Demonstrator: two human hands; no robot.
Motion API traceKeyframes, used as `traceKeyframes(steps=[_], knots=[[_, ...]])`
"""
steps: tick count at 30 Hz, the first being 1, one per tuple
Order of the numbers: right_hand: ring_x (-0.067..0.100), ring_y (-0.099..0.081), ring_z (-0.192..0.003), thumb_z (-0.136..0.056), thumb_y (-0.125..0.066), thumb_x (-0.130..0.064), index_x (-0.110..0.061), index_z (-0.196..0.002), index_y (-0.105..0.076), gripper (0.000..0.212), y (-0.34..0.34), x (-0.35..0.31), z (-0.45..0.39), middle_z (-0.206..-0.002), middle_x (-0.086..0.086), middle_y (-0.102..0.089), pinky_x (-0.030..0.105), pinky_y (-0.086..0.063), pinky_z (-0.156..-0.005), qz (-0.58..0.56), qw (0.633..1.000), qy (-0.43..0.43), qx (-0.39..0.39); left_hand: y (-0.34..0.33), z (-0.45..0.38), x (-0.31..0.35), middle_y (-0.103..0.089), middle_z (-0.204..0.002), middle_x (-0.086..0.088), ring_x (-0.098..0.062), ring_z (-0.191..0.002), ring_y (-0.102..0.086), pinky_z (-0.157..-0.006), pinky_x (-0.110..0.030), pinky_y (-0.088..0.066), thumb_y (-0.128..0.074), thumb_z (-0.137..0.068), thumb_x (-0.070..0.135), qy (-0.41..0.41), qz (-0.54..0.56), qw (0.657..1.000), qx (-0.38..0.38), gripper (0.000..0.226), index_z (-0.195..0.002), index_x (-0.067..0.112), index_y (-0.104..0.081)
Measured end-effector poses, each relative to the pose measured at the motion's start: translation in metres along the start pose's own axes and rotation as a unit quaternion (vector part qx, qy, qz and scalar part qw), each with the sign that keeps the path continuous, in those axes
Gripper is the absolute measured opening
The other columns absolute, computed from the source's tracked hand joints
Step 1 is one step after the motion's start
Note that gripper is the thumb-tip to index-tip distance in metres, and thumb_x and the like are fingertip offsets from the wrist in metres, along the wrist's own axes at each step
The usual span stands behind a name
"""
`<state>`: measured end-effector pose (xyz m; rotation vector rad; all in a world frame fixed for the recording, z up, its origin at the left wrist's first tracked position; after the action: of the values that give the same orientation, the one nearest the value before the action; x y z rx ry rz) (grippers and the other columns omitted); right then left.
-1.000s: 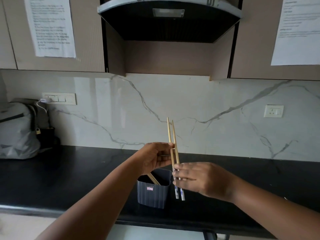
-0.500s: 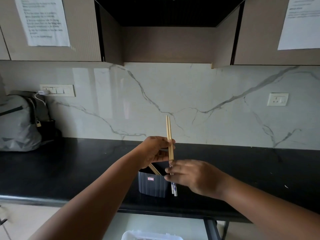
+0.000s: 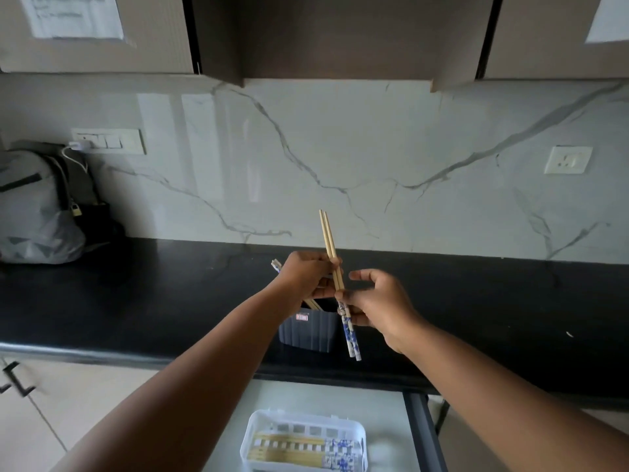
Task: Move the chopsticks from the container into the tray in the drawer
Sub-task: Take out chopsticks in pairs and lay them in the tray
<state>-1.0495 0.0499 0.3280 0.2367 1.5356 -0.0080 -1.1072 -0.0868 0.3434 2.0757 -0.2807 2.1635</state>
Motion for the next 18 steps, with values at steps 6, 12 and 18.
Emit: traceKeyframes(steps=[6, 12, 18], knots=[[0.026, -0.071, -0.079, -0.079, -0.074, 0.001, -0.01, -0.088, -0.069, 0.015, -0.013, 0.04, -0.014, -0.085, 0.014, -0.074, 0.042, -0.06, -0.077, -0.034, 0.996, -0.052, -0.061, 0.01, -0.001, -0.049, -0.072, -0.07, -0.007, -0.014, -0.06, -0.072, -0.053, -0.023, -0.055, -0.061, -0.093, 0.011, -0.001, 0.007, 0.999, 0.044, 0.011, -0.086, 0.004, -0.067], [0.023, -0.07, -0.071, -0.077, -0.075, 0.001, -0.014, -0.079, -0.069, 0.016, -0.035, 0.102, -0.028, -0.074, 0.008, -0.072, 0.038, -0.06, -0.071, 0.015, 0.993, -0.076, -0.093, 0.036, -0.006, -0.112, -0.066, -0.07, -0.006, -0.009, -0.062, -0.061, -0.06, -0.023, -0.048, -0.061, -0.092, 0.039, -0.049, -0.18, 0.979, 0.075, 0.039, -0.083, 0.002, -0.068], [0.008, -0.065, -0.069, -0.083, -0.066, -0.013, -0.026, -0.085, -0.072, 0.015, -0.047, 0.183, -0.027, -0.074, -0.01, -0.07, 0.024, -0.05, -0.06, 0.341, 0.926, 0.028, -0.16, 0.113, -0.015, -0.172, -0.066, -0.123, -0.006, -0.027, -0.118, -0.056, -0.103, -0.043, -0.039, -0.028, -0.085, 0.073, -0.044, -0.483, 0.863, 0.143, 0.068, -0.123, 0.027, -0.061]])
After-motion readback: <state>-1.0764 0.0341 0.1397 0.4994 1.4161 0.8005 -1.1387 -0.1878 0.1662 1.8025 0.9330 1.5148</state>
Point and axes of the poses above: each hand's wrist, its own z-axis away from the middle knuckle, its own y-axis out of the back of the hand, x = y × z, the point moved 1 cm from there along -z, towards the middle knuckle
